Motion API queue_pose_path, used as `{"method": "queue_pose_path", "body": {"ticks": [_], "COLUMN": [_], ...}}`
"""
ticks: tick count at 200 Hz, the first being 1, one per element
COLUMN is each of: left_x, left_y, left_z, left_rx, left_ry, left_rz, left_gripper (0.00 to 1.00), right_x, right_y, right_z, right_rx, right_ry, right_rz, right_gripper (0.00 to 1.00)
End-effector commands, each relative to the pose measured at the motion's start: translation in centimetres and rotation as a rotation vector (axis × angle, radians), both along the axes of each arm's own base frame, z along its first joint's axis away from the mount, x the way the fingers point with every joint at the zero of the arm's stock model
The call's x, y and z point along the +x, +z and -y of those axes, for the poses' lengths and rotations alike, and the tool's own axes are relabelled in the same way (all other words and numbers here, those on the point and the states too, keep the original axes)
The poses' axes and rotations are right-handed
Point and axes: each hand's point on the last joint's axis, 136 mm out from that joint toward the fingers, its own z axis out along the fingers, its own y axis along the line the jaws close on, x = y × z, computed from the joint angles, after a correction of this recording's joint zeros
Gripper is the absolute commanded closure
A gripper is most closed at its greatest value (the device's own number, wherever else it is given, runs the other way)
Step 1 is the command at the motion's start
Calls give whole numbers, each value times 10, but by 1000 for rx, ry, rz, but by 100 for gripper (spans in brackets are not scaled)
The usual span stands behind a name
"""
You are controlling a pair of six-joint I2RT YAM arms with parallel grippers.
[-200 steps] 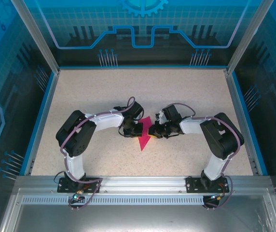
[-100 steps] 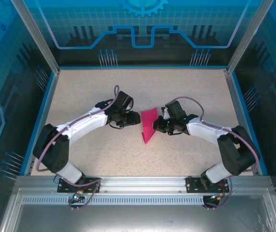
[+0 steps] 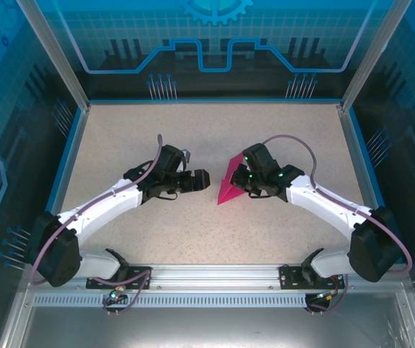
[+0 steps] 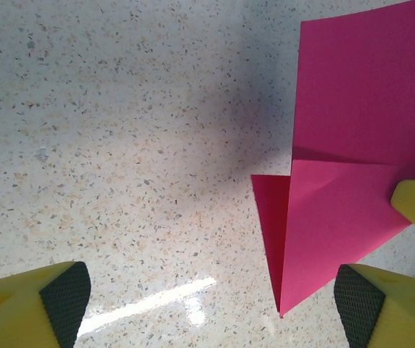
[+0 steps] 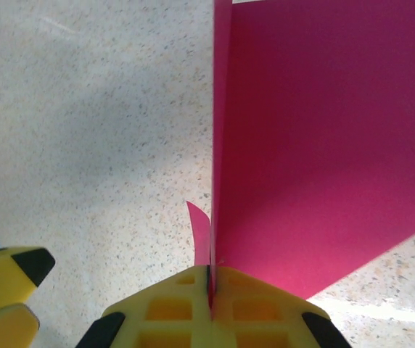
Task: Fold a paper plane with a square sheet of paper (pick it up from the middle)
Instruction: Fourth fold the wing at the center of the table.
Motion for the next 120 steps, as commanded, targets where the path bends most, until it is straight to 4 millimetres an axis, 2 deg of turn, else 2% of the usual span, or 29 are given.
{"method": "queue_pose_path", "body": {"ticks": [1, 18, 43, 69, 92, 120], "left_x": [-7, -14, -20, -22, -24, -31], "left_y": [7, -1, -15, -32, -50, -62], "left_z": [24, 34, 46, 57, 62, 73], "left_rx": [-82, -34, 0, 12, 76, 99], "left_ry": [-169, -238, -303, -357, -398, -462], "left_rz": [103, 181, 263, 294, 298, 320], "left_gripper": [7, 6, 8, 13, 9, 7], "right_x": [-9, -12, -17, -27, -38, -47], "right_y": [-28, -50, -68, -80, -90, -95], "right_z": [11, 7, 5, 10, 13, 17], "right_rx": [-4, 32, 37, 17, 17, 13], "right_ry": [-140, -160, -183, -224, -251, -278], "right_rz": [-127, -230, -314, -393, -470, -564], "right_gripper": [100, 100, 100, 100, 100, 100]}}
